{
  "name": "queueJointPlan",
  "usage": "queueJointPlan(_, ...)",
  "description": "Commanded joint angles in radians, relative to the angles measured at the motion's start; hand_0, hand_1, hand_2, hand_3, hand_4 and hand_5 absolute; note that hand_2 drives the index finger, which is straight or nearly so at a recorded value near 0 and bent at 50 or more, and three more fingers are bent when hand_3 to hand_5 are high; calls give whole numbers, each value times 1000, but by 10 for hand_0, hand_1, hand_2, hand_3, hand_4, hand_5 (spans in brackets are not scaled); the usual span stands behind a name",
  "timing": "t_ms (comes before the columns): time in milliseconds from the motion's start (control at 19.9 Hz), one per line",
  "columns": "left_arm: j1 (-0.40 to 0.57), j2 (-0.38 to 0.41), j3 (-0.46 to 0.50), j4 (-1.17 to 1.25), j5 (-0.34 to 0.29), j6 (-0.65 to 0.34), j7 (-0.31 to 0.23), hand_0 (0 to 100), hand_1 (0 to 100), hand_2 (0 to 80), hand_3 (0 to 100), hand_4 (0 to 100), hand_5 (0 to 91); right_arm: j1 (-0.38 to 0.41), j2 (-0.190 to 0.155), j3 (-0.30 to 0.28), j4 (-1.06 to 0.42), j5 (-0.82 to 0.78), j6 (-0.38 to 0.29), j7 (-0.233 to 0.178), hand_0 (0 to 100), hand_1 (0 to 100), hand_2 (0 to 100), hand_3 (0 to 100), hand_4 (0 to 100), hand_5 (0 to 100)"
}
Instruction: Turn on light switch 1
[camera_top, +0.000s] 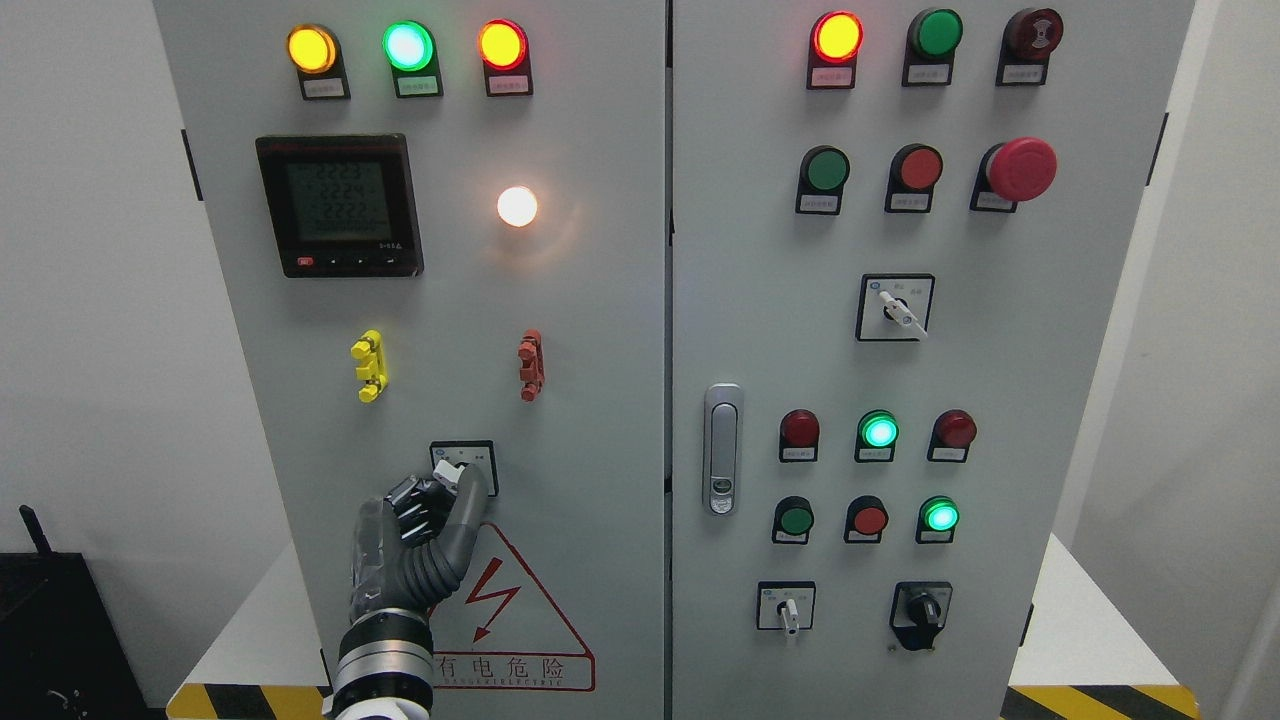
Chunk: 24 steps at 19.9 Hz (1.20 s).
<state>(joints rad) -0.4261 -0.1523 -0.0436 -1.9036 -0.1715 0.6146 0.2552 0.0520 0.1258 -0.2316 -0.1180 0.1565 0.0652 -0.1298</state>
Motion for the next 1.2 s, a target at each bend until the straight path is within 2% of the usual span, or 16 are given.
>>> queueJointPlan(0, 0, 0, 2, 0, 1, -4, 3, 589, 500, 556, 904, 942, 851, 0, 0, 0, 0, 0, 1, -1, 308, 0, 0, 0, 0, 0)
queueJointPlan(401, 1, 0, 2, 0, 1, -4, 4, 374, 478, 557, 905, 943, 851, 0, 0, 0, 0, 0, 1, -1, 307, 0, 0, 0, 0, 0)
queueJointPlan(953, 3, 0, 1, 0, 1, -4, 3, 184, 446, 563, 910, 944, 851, 0, 0, 0, 0, 0, 1, -1, 307, 0, 0, 0, 0, 0)
queueJointPlan(1154, 15, 4, 1, -3, 3, -12, 1, 155, 448, 567, 912, 945, 851, 0, 0, 0, 0, 0, 1, -1, 307, 0, 0, 0, 0, 0)
